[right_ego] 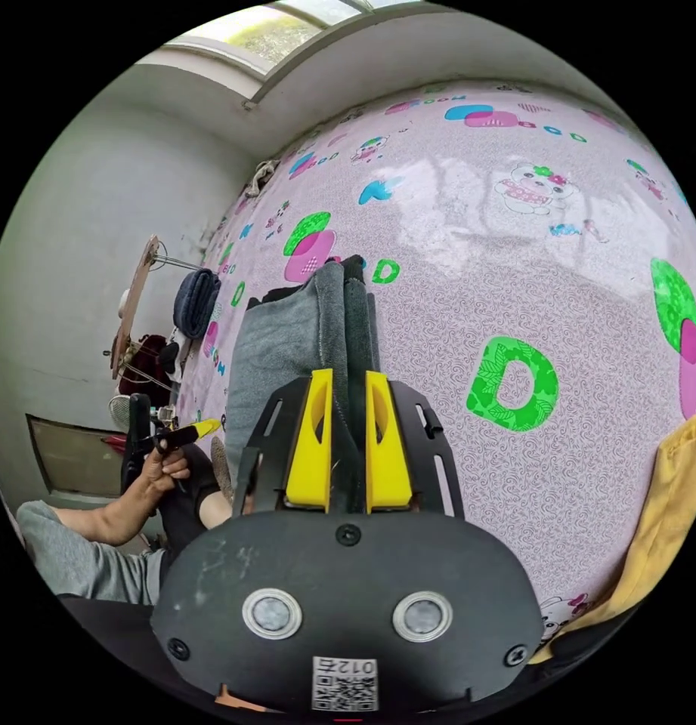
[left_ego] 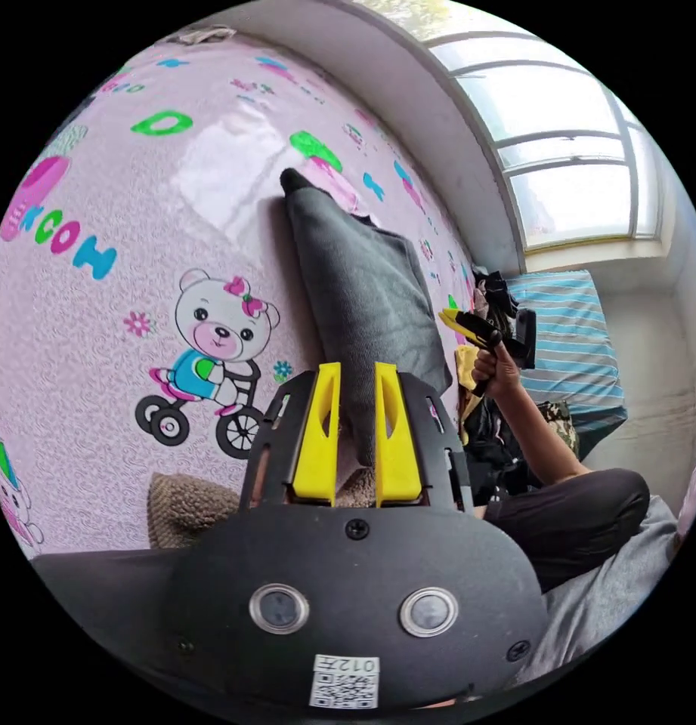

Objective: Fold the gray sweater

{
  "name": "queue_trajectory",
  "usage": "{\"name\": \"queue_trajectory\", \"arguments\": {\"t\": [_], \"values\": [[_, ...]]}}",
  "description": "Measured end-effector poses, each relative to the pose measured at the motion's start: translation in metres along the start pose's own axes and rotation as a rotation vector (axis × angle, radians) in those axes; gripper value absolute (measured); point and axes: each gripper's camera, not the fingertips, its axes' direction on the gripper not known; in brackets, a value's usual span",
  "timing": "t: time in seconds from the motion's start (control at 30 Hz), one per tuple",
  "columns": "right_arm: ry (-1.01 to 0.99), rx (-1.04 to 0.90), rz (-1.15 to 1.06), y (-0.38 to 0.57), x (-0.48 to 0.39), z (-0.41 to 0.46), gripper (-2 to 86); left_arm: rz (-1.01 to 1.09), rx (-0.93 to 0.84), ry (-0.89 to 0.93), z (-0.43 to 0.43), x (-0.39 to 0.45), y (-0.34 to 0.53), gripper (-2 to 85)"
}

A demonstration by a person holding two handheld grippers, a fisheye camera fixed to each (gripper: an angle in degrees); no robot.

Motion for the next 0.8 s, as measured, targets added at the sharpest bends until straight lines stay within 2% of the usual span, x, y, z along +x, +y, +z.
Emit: {"name": "queue_trajectory", "arguments": {"t": [0.07,0.17,0.33,0.5,0.6,0.73,0.8], "values": [[0.008,0.016,-0.065,-0.002,-0.014,0.003,6.6,0.132,0.054,-0.069,-0.006,0.031,-0.013,4.9],[0.039,-0.023,-0.174,-0.011,-0.034,0.021,6.2,0.274,0.039,-0.129,0.014,0.07,-0.032,4.2],[0.18,-0.163,-0.239,-0.033,-0.025,0.068,1.0,0.338,-0.063,-0.29,0.07,0.097,-0.057,3.7],[0.146,-0.197,-0.242,-0.055,-0.018,0.074,0.0,0.32,-0.092,-0.243,0.065,0.104,-0.071,4.8],[0.086,-0.15,-0.204,-0.066,-0.006,0.062,0.7,0.241,-0.04,-0.211,0.036,0.098,-0.074,7.1],[-0.019,-0.154,-0.077,-0.086,0.035,0.056,13.8,0.049,0.028,-0.074,-0.001,0.056,-0.079,12.6],[-0.118,-0.189,-0.014,-0.096,0.055,0.063,15.8,-0.017,0.013,0.035,-0.001,0.038,-0.084,14.1]]}}
